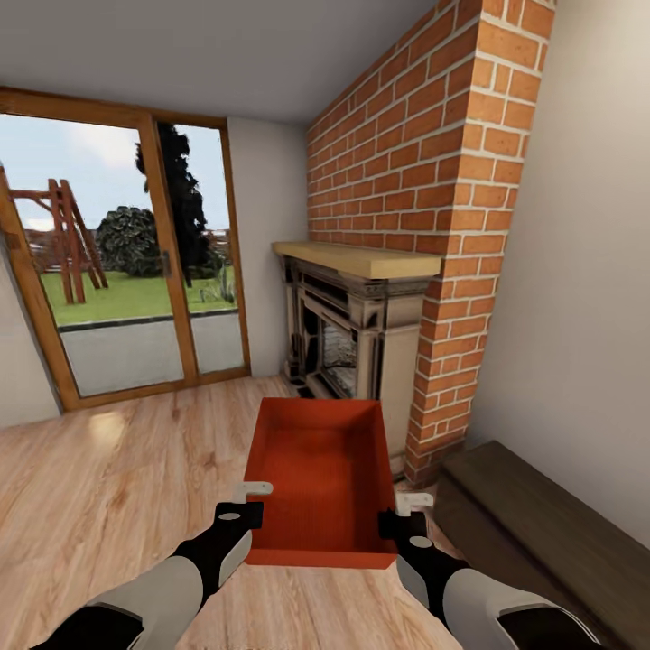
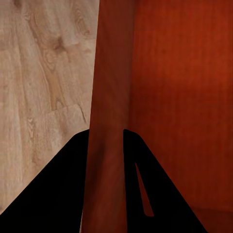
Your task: Move the two storage containers from the living room to the garage. In the garage, place one container on the floor and stack the other container on top of it (either order is fine).
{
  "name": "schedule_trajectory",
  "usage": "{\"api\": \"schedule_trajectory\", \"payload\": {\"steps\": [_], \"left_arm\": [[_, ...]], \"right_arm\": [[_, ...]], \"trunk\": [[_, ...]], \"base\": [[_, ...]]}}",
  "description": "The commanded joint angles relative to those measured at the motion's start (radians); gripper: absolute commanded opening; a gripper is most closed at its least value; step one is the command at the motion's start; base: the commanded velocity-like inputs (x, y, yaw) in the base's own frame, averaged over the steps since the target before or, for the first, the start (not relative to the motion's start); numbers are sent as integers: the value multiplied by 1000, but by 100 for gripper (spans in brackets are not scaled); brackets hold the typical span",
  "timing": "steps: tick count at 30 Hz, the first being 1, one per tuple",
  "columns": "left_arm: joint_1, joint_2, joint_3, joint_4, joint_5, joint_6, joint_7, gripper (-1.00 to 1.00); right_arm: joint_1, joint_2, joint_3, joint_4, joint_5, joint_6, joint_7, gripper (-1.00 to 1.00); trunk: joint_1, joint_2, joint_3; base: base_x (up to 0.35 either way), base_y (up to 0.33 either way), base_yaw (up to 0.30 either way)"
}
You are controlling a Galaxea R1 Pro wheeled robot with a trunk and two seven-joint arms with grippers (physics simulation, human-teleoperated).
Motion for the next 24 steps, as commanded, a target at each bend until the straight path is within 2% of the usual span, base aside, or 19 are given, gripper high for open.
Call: {"api": "schedule_trajectory", "payload": {"steps": [1, 24], "left_arm": [[-2, 1, 58, -6, -11, 7, 22, -100], [-2, 1, 58, -6, -11, 7, 22, -100]], "right_arm": [[0, 0, -18, 3, -12, -4, -8, -100], [0, 0, -18, 3, -12, -4, -8, -100]], "trunk": [[0, -1, -1], [0, -1, -1]], "base": [[0, 0, 300], [0, 0, 300]]}}
